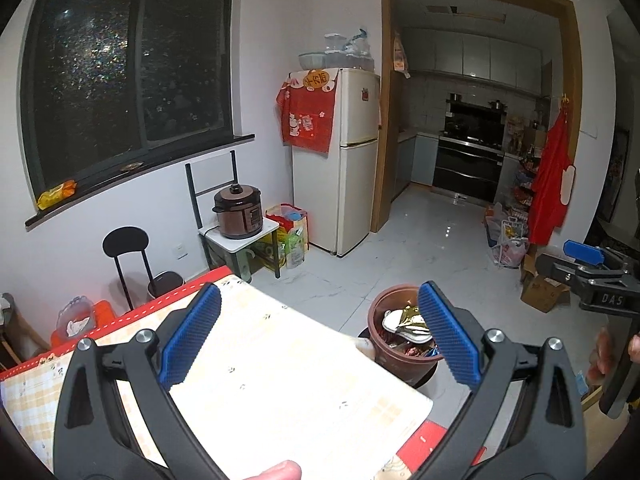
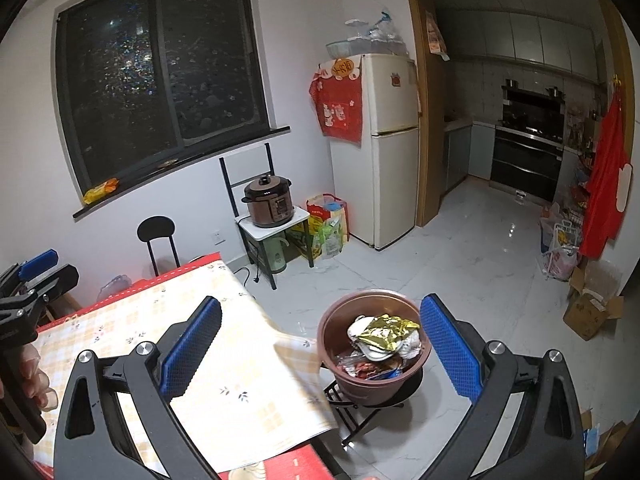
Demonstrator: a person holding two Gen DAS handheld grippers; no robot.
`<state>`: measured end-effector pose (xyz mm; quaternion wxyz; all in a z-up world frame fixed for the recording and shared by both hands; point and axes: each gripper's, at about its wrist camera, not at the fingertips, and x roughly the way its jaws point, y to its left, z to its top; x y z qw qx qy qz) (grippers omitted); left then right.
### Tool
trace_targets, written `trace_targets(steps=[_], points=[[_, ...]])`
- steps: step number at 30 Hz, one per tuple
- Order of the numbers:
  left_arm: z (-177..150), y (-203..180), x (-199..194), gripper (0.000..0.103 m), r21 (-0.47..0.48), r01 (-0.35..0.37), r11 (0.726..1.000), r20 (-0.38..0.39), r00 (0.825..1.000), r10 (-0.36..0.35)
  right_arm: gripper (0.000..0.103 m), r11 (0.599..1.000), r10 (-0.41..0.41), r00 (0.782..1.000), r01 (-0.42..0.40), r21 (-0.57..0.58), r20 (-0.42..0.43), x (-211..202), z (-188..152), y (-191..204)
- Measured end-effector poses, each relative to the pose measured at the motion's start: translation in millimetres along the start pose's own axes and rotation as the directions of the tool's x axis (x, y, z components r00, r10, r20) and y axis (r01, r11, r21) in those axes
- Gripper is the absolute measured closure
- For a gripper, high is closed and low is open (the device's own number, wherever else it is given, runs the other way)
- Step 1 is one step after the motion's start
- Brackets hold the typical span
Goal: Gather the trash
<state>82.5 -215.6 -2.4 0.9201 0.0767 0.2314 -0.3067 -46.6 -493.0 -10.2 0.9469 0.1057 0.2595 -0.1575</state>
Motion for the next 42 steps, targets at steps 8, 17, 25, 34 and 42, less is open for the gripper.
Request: trace_targets(steps=[8, 17, 25, 34, 42], points=[[-12, 15, -29, 0.006, 0.002, -0.013, 1.000, 0.023, 1.000, 0.013, 0.005, 0.998, -0.055, 0.998, 0.055, -0.013, 0.003, -21, -7, 27], [-13, 12, -42, 0.006, 0.005, -0.015, 1.000, 0.042, 0.999, 0.015, 0.005, 0.996, -0.086, 0.996, 0.086, -0.017, 0.014, -38, -8, 31], [-13, 7, -48, 0.006, 0.009, -0.020, 1.000, 0.044, 0.999, 0.020, 0.005, 0.996, -0.088, 0.996, 0.088, -0.017, 0.018, -41, -6, 28], [-8, 4, -48, 0.006, 0.016, -0.026, 1.000, 0.043, 0.999, 0.025, 0.005, 0.996, -0.091, 0.996, 0.091, -0.006, 0.015, -46, -7, 22], [-7, 1, -46, 0.006, 0.016, -0.028, 0.999, 0.049, 0.998, 0.028, 0.005, 0.996, -0.094, 0.995, 0.094, -0.011, 0.020, -45, -5, 20]])
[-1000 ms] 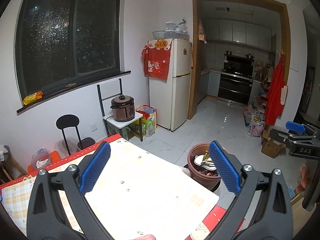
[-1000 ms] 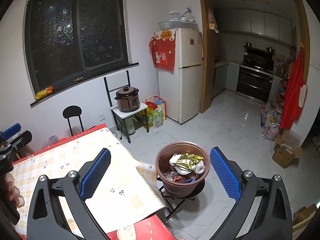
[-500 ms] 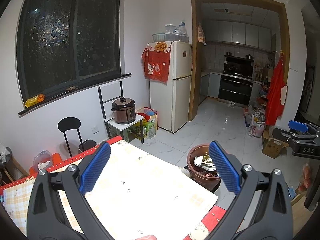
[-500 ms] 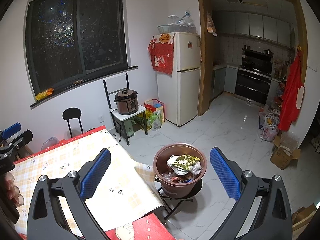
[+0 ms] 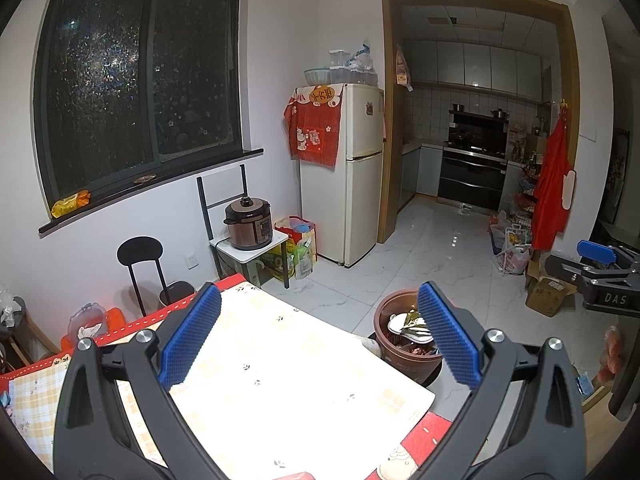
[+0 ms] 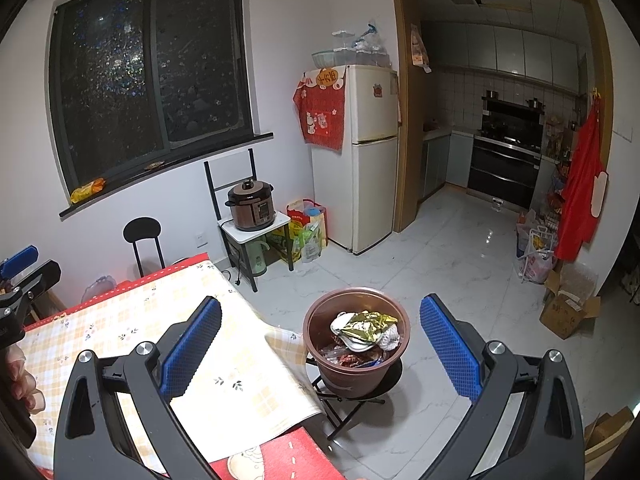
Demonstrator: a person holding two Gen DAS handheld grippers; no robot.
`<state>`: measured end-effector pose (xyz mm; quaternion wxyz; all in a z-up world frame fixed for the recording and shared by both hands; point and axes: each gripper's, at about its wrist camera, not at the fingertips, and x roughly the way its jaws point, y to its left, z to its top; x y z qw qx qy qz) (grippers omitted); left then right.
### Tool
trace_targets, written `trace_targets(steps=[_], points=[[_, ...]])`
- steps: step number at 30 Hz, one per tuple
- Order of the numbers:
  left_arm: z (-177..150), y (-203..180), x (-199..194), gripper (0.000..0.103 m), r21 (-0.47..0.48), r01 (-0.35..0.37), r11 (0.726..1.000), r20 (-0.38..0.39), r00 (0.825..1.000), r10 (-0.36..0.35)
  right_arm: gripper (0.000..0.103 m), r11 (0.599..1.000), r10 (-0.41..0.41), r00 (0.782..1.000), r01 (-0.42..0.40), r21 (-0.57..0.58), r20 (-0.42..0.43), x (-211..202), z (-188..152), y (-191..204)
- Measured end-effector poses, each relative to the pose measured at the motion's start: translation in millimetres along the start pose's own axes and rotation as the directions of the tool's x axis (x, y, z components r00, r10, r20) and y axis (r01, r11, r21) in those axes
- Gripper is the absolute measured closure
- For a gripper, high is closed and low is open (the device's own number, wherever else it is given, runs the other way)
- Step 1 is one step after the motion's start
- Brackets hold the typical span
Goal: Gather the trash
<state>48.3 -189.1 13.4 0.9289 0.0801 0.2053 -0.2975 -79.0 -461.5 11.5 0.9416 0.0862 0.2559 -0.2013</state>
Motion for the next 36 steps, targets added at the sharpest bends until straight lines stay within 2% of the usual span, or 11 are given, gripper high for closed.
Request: trace_targets(steps=[36], points=[[5, -1, 18, 0.006, -0.011, -0.019, 1.000, -0.004, 1.000, 0.019, 0.005, 1.000, -0.025, 0.999, 0.025, -0.010, -0.023, 19, 4, -8]])
